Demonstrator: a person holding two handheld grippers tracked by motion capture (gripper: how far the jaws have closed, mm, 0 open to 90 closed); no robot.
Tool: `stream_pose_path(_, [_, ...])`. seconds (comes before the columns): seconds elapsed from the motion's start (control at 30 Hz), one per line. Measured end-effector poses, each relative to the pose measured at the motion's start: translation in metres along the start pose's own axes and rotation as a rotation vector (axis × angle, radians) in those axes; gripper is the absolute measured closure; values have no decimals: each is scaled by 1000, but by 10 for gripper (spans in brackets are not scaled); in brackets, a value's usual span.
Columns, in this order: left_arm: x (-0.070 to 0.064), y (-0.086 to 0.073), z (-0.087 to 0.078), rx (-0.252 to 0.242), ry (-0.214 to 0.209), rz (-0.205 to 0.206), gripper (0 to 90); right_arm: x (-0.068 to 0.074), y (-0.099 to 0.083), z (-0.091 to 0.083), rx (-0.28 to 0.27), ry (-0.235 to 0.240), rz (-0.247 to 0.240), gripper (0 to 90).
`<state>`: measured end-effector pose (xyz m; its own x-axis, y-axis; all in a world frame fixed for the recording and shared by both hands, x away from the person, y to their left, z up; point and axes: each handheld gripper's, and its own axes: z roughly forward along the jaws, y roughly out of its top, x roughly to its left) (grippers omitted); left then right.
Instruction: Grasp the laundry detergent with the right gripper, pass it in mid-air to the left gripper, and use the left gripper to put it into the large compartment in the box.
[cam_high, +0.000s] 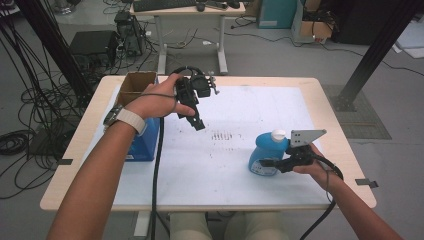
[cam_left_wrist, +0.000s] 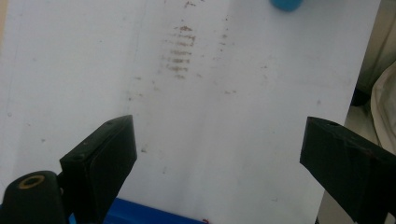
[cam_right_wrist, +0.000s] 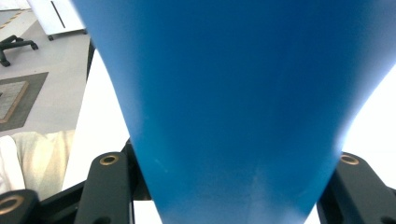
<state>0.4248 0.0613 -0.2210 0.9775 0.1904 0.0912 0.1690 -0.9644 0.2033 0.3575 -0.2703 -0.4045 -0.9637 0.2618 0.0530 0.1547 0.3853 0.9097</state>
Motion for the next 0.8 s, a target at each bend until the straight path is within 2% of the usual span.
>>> stream_pose_path(0.37, [1, 0, 0, -6, 2, 1, 111, 1, 0, 1, -12, -8, 5, 427])
stream_pose_path(0.6, [1, 0, 0, -5, 2, -1, 111, 0, 0, 0, 5, -2, -1, 426])
stream_pose_path(0.7, [1, 0, 0, -7, 5, -1, 111, 1, 0, 1, -14, -8, 7, 426])
stream_pose_path(0.77, [0, 0, 0, -8, 4, -2, 111, 0, 0, 0, 7, 6, 3, 426])
stream_pose_path(0.8, [0, 0, 0, -7, 3, -1, 111, 0, 0, 0, 1, -3, 3, 426])
